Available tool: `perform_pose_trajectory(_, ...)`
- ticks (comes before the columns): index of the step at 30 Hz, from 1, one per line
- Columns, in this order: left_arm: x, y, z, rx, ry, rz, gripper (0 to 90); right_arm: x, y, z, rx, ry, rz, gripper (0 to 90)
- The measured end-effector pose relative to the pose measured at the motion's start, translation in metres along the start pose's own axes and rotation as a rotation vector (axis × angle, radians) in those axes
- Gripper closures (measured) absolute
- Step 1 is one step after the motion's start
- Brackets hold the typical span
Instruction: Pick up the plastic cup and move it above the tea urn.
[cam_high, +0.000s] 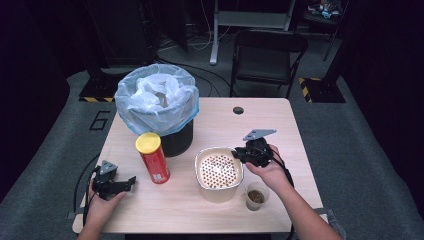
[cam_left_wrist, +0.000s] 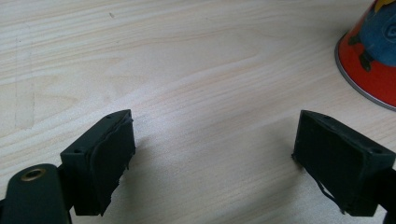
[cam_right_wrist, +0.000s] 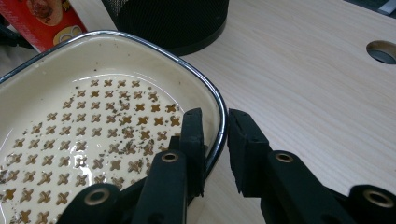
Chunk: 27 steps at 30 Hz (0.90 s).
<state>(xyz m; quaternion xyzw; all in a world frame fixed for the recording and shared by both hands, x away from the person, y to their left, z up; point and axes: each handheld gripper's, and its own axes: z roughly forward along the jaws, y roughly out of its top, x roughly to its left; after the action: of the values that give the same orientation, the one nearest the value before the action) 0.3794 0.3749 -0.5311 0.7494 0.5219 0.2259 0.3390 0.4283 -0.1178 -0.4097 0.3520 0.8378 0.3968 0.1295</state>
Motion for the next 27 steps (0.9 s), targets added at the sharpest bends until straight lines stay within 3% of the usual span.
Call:
perform_pose_trajectory(3, 0.000, 0.000, 0.000, 0.000, 0.000, 0.000, 12.4, 0.003, -0.005, -0.005, -0.001, 0.001, 0.032, 73.4)
perform_pose_trajectory(4, 0.000, 0.000, 0.000, 0.000, 0.000, -0.001, 12.4, 0.006, -0.009, -0.008, -0.008, 0.010, 0.043, 67.0)
perform_pose_trajectory(6, 0.000, 0.000, 0.000, 0.000, 0.000, -0.001, 12.4, 0.007, -0.010, -0.010, -0.018, 0.018, 0.052, 62.9)
perform_pose_trajectory(9, 0.000, 0.000, 0.000, 0.000, 0.000, -0.001, 12.4, 0.010, -0.014, -0.021, -0.071, 0.050, 0.069, 57.5)
perform_pose_trajectory(10, 0.000, 0.000, 0.000, 0.000, 0.000, -0.002, 12.5, 0.011, -0.017, -0.030, -0.105, 0.041, 0.070, 52.2)
perform_pose_trajectory(14, 0.000, 0.000, 0.000, 0.000, 0.000, -0.003, 12.4, 0.014, -0.024, -0.042, -0.115, -0.004, 0.047, 45.8)
perform_pose_trajectory(16, 0.000, 0.000, 0.000, 0.000, 0.000, -0.002, 12.5, 0.018, -0.034, -0.050, -0.106, -0.040, 0.017, 37.8)
perform_pose_trajectory(21, 0.000, 0.000, 0.000, -0.001, 0.001, -0.004, 12.5, 0.023, -0.051, -0.058, -0.102, -0.047, 0.022, 31.6)
perform_pose_trajectory(27, -0.001, 0.000, 0.000, -0.001, 0.001, -0.004, 12.5, 0.032, -0.072, -0.062, -0.097, -0.015, 0.012, 22.5)
